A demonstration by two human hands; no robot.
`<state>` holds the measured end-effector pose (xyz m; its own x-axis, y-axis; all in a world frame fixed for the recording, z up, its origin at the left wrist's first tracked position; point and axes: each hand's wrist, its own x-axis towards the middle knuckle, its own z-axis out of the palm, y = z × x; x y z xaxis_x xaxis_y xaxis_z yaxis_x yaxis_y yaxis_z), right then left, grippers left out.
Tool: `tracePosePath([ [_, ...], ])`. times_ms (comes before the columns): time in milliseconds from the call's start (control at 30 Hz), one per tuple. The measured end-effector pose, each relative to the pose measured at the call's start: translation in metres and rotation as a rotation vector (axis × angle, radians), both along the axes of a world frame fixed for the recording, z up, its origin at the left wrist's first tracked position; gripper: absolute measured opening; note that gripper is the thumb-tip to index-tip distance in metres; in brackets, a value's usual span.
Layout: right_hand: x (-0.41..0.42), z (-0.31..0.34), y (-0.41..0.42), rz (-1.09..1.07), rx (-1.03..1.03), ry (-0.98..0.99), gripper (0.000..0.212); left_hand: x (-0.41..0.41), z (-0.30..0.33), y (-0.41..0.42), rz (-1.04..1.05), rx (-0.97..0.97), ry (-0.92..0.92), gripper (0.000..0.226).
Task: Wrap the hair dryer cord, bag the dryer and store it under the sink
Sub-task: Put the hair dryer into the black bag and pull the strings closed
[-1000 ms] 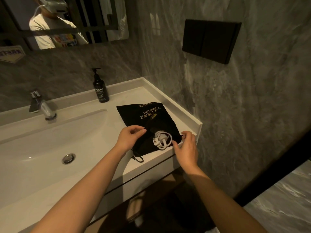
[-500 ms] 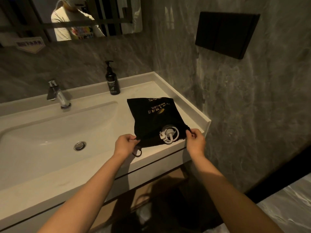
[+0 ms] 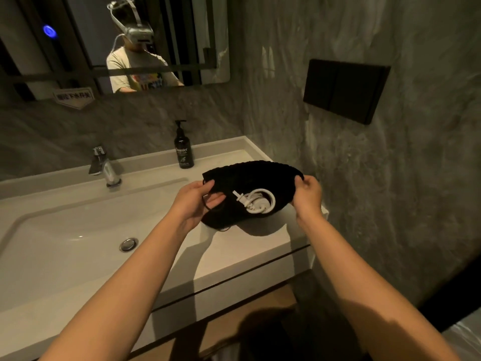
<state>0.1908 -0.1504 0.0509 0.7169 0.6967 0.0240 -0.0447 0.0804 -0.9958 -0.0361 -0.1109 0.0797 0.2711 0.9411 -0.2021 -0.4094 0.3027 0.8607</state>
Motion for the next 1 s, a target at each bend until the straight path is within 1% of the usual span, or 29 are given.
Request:
tracePosePath([
  [233, 0.014, 0.061, 0.022, 0.021, 0.076, -0.083, 0.008, -0.012, 0.053, 0.024, 0.051, 0.081, 0.038, 0.011],
  [333, 0.016, 0.078, 0.027, 0.042, 0.08, -0.131, 0.009, -0.021, 0.067, 0.037, 0.042, 0.13, 0.111, 0.012],
  [400, 0.018, 0.086, 0.029, 0.063, 0.076, -0.207, 0.011, -0.025, 0.073, 0.045, 0.064, 0.174, 0.226, 0.015],
  [567, 0.028, 0.101, 0.033, 0.08, 0.037, -0.378, 0.013, -0.032, 0.088, 0.056, 0.114, 0.477, 0.721, 0.039],
  [733, 0.03, 0.111, 0.029, 0.051, -0.015, -0.629, 0.016, -0.035, 0.103, 0.058, 0.086, 0.712, 1.058, 0.041],
  [800, 0.03, 0.116, 0.026, 0.056, -0.017, -0.698, 0.018, -0.035, 0.108, 0.061, 0.114, 0.772, 1.143, 0.039],
  [867, 0.028, 0.124, 0.023, 0.064, -0.017, -0.733, 0.019, -0.033, 0.114, 0.065, 0.161, 0.772, 1.099, 0.039],
  [933, 0.028, 0.135, 0.024, 0.112, 0.001, -0.662, 0.016, -0.027, 0.123, 0.067, 0.152, 0.7, 0.934, 0.039],
  [1000, 0.028, 0.143, 0.025, 0.187, 0.029, -0.533, 0.014, -0.018, 0.131, 0.065, 0.09, 0.606, 0.738, 0.035],
])
